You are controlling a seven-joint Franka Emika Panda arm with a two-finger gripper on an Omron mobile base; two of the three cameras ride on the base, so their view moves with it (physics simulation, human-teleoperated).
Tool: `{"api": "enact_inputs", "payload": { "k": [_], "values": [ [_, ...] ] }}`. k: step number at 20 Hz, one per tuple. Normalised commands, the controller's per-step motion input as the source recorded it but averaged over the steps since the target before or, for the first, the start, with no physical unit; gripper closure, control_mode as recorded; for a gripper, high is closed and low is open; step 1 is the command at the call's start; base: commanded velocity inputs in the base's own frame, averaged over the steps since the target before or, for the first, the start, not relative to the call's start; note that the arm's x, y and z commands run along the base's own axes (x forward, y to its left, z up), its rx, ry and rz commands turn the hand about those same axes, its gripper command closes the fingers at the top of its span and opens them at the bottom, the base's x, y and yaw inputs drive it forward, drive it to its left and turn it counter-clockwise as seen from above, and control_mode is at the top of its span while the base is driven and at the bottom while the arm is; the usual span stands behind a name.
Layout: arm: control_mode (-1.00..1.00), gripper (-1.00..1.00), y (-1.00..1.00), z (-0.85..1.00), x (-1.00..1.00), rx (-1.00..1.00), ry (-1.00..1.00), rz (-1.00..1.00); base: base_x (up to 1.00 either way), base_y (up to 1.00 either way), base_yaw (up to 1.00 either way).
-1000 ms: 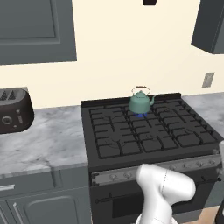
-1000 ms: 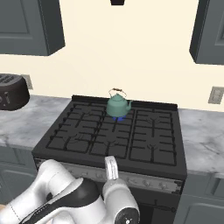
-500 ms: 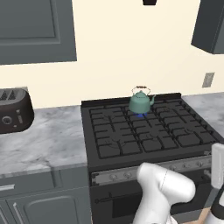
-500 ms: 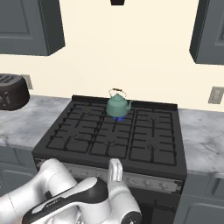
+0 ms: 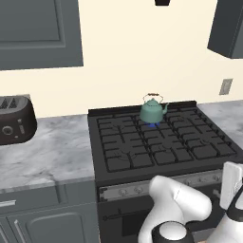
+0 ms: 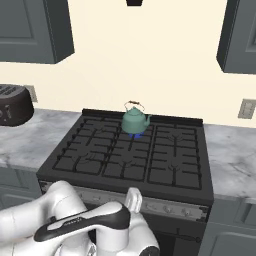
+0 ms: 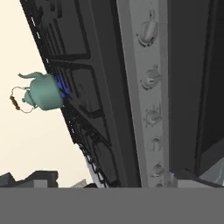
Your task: The kettle is done boiling. Turn off the stove, then wait for 300 timesteps before moving the kettle to the dining table.
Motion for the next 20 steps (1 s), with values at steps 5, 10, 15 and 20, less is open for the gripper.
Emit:
{"api": "enact_inputs", "payload": {
  "k": [5, 10, 15, 20],
  "values": [
    [-1.00, -1.00, -0.02, -0.32, 0.15, 0.07, 0.00, -0.01, 0.00, 0.00, 0.00],
    [-1.00, -1.00, -0.13, -0.28, 0.00, 0.02, -0.01, -0.06, 0.00, 0.00, 0.00],
    [-1.00, -1.00, -0.18, -0.20, 0.00, 0.00, -0.06, -0.10, 0.00, 0.00, 0.00],
    [-1.00, -1.00, -0.07, -0.06, 0.20, 0.00, -0.01, -0.13, 0.00, 0.00, 0.00]
  ]
}}
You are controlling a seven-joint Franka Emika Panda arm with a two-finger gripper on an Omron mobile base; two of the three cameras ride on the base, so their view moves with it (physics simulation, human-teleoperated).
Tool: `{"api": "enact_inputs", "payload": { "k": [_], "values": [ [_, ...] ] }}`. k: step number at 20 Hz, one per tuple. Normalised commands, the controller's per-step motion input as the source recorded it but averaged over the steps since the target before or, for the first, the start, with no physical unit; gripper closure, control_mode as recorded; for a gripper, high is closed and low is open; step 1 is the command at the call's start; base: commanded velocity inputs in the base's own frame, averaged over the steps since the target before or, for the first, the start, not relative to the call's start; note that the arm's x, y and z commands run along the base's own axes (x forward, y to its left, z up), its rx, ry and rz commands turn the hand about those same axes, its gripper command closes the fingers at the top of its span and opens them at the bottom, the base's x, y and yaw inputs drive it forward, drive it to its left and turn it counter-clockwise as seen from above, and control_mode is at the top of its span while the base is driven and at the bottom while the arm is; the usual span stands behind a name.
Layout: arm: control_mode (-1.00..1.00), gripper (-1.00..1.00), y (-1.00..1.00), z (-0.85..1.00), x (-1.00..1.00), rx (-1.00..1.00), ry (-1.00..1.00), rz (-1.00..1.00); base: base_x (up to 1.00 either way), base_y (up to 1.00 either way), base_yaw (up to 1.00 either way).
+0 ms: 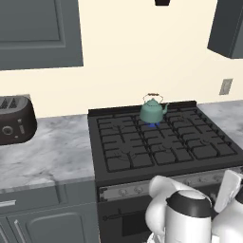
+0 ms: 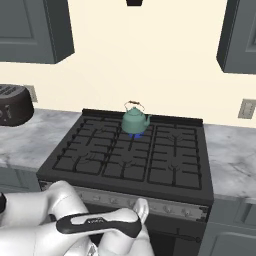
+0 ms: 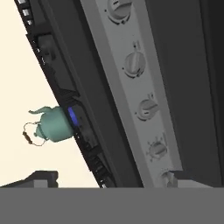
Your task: The kettle is done boiling. Turn off the stove, then wait for 300 timesteps before moving the kettle to the dining table.
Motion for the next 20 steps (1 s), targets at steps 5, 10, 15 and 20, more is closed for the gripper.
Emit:
{"api": "enact_inputs", "payload": {
  "k": [5, 10, 15, 20],
  "values": [
    [-1.00, -1.00, -0.05, -0.10, 0.24, 0.00, 0.00, -0.15, 0.00, 0.00, 0.00],
    [-1.00, -1.00, -0.06, -0.19, 0.06, 0.01, 0.00, -0.13, 0.00, 0.00, 0.00],
    [-1.00, -1.00, -0.03, -0.16, 0.05, 0.00, 0.00, -0.12, 0.00, 0.00, 0.00],
    [-1.00, -1.00, -0.02, -0.05, 0.20, 0.00, 0.00, -0.08, 0.00, 0.00, 0.00]
  ]
}}
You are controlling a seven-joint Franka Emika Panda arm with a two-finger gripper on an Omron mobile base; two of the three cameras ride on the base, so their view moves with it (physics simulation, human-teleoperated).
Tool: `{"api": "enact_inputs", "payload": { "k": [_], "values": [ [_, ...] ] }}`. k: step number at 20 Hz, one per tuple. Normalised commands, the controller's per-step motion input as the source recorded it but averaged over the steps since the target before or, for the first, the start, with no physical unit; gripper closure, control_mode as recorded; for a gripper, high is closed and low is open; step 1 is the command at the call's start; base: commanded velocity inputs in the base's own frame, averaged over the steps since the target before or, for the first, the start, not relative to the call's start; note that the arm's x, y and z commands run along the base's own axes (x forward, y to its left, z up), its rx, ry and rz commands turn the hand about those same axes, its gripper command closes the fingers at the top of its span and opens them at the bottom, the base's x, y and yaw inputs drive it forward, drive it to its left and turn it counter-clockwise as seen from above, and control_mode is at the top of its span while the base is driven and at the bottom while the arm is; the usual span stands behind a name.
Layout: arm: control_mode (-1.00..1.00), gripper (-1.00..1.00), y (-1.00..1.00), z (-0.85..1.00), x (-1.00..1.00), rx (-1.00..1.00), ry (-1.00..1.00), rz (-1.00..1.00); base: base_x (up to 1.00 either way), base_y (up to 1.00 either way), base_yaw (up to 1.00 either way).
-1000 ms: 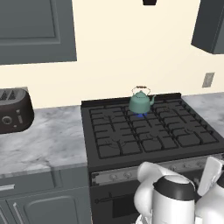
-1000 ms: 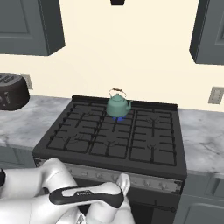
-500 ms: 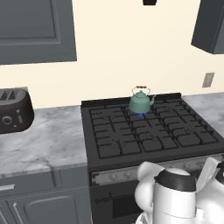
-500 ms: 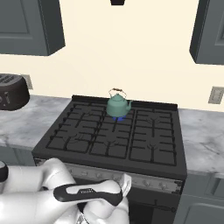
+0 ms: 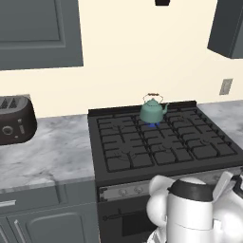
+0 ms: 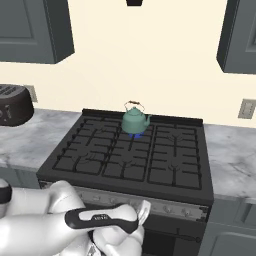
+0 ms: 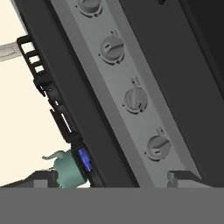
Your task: The kettle is done boiling. Turn off the stove, then wait for 300 timesteps before moving the kettle to the dining table.
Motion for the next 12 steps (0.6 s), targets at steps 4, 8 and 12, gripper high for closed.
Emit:
{"api": "enact_inputs", "payload": {
  "k": [4, 8, 12],
  "values": [
    [-1.00, -1.00, -0.12, -0.13, 0.18, 0.00, 0.00, -0.05, 0.00, 0.00, 0.00],
    [-1.00, -1.00, -0.17, -0.22, 0.16, 0.00, 0.00, -0.01, 0.00, 0.00, 0.00],
    [-1.00, -1.00, -0.04, -0.16, 0.21, 0.00, 0.00, -0.01, 0.00, 0.00, 0.00]
  ]
}}
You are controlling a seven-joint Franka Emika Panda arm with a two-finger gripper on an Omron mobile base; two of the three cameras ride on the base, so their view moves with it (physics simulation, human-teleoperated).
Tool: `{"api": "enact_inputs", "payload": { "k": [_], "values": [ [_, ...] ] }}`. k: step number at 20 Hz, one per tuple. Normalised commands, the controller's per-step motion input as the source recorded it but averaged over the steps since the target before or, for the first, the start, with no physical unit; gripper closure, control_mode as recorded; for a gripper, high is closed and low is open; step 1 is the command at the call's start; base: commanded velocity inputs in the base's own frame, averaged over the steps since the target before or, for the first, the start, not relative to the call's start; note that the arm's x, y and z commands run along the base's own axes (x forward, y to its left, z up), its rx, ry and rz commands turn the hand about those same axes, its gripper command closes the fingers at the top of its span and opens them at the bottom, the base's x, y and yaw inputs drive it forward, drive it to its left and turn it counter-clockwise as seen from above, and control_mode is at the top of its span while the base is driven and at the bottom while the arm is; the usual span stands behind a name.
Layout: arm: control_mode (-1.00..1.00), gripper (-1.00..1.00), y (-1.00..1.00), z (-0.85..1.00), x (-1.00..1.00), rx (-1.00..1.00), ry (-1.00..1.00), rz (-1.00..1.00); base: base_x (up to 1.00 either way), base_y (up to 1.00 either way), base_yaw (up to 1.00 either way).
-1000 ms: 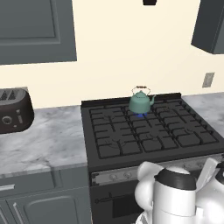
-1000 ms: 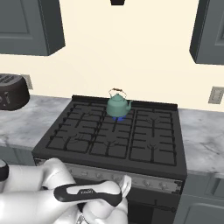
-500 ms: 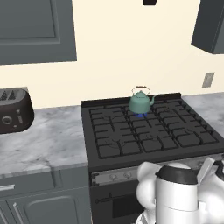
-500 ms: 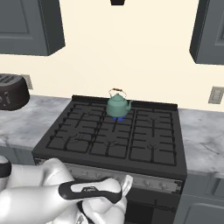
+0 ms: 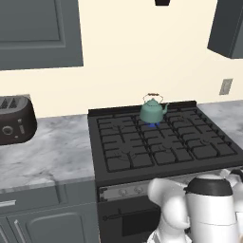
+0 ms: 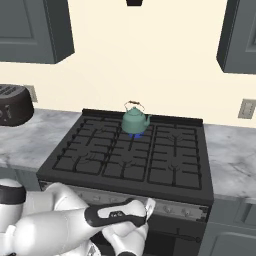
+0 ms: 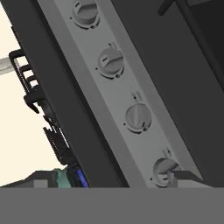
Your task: The kettle is done boiling. Turn off the stove, then wait for 300 timesteps before moving the kettle to the dining table.
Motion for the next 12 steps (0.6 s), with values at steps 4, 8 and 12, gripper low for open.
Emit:
{"api": "enact_inputs", "payload": {
  "k": [4, 8, 12],
  "values": [
    [-1.00, -1.00, 0.00, -0.27, 0.26, 0.00, 0.00, -0.01, 0.00, 0.00, 0.00],
    [-1.00, -1.00, 0.00, -0.17, 0.18, 0.00, 0.00, 0.00, 0.00, 0.00, 0.00],
    [-1.00, -1.00, 0.00, -0.15, 0.05, 0.00, 0.00, 0.00, 0.00, 0.00, 0.00]
  ]
}}
